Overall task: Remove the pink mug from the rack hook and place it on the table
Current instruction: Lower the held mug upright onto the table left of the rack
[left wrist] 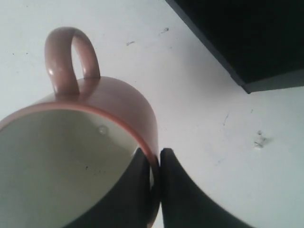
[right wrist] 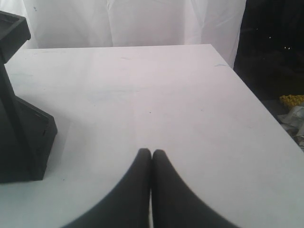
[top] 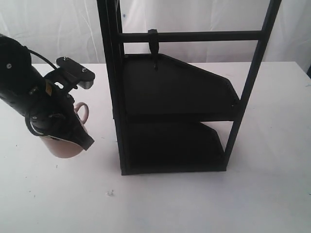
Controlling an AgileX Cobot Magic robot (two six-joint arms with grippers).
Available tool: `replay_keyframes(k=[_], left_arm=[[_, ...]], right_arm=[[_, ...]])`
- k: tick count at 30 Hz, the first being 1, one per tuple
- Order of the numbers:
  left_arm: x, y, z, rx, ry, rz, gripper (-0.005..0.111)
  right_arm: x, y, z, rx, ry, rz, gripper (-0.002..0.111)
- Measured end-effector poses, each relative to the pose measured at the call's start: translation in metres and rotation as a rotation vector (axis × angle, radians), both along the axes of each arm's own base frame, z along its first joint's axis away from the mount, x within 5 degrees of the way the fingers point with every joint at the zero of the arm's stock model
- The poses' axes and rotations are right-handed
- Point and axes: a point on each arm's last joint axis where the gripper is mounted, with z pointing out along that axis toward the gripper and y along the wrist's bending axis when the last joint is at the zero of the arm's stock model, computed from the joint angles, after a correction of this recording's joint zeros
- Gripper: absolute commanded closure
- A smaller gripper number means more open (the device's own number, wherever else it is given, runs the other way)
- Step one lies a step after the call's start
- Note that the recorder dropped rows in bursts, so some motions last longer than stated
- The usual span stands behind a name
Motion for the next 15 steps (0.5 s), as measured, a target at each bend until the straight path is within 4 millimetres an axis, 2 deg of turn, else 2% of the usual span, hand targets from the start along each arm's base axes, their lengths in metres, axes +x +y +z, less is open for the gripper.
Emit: replay_keyframes(k=[7, 15], left_arm=[[0.010, 0.001, -0.022, 0.098, 0.036, -0.033, 0.107], [0.012, 0.000, -0.025, 0.101, 0.045, -0.034, 0.107]], right_arm=[[0.000, 0.000, 0.000, 0.000, 0.000, 0.000, 0.108], [0.000, 0.000, 0.000, 0.000, 0.000, 0.000, 0.108]])
